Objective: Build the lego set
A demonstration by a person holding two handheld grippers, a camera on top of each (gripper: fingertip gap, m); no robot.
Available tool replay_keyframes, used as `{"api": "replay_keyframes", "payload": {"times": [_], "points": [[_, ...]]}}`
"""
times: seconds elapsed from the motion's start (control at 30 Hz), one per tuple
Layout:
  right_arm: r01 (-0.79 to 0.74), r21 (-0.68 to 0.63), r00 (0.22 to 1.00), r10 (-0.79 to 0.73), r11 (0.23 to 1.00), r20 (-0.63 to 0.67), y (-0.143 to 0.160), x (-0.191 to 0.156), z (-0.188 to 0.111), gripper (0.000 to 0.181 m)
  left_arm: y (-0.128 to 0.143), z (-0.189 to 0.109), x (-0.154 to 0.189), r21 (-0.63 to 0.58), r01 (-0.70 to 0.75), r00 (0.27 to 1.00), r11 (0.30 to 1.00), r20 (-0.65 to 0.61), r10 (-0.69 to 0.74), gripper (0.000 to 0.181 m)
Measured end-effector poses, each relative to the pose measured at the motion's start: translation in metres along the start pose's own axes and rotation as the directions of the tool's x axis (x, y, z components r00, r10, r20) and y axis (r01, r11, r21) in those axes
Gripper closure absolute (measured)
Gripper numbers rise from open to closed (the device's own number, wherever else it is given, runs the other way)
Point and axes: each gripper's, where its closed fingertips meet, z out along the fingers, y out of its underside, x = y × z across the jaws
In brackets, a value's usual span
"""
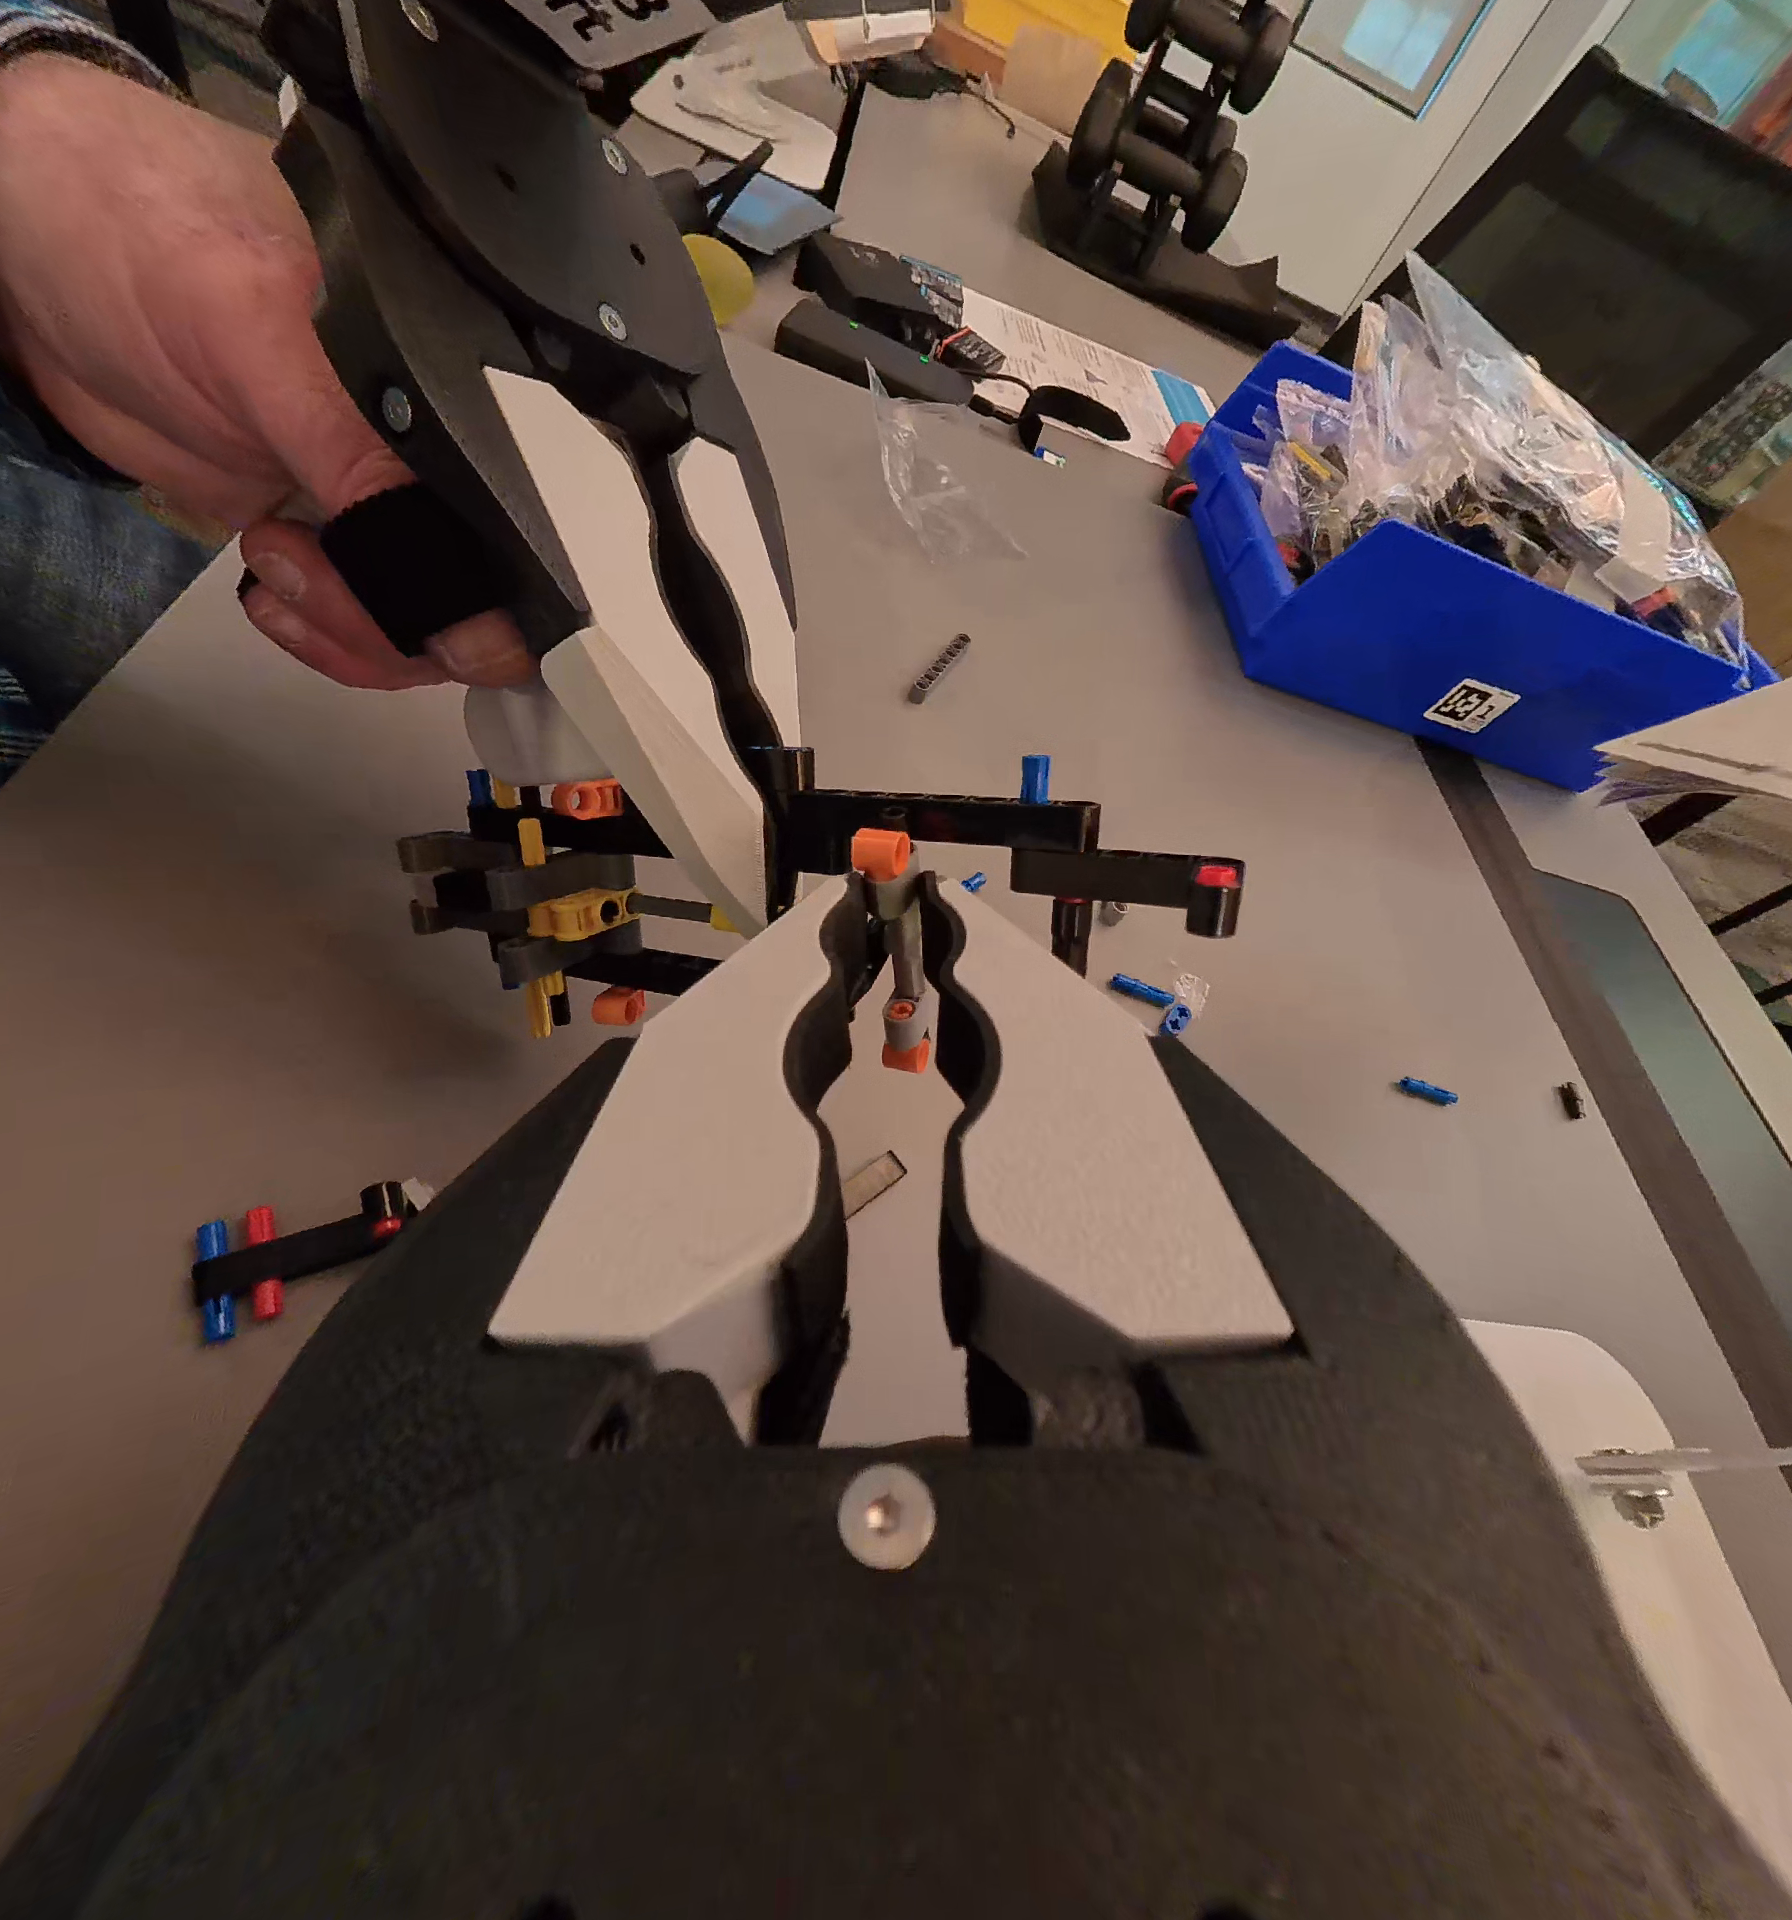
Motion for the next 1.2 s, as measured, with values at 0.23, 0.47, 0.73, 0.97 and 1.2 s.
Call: {"api": "replay_keyframes", "payload": {"times": [0.23,0.47,0.73,0.97,1.2], "points": [[-0.02,0.027,0.999,0.021,0.999,-0.024,0.0026,0.0021,-0.0026,0.174,-0.0012,0.0031,-0.0001,-0.031,-0.027,0.999,0.999,0.021,0.027,0.176],[-0.023,0.031,0.999,0.024,0.999,-0.037,0.006,-0.0003,-0.0049,0.174,0.0019,0.0056,0.0019,-0.049,-0.031,0.999,0.998,0.021,0.032,0.176],[-0.018,0.04,0.998,0.02,0.999,-0.056,0.0073,-0.0009,-0.0072,0.174,0.0023,0.0074,0.0035,-0.061,-0.041,0.999,0.997,0.027,0.042,0.176],[-0.017,0.054,0.997,0.021,0.998,-0.069,0.0079,0.0012,-0.0094,0.174,0.0001,0.0094,0.004,-0.062,-0.053,0.998,0.997,0.037,0.055,0.176],[-0.014,0.064,0.997,0.018,0.998,-0.071,0.0083,0.0009,-0.0094,0.174,0.0007,0.0092,0.0035,-0.076,-0.074,0.996,0.994,0.053,0.078,0.176]]}}
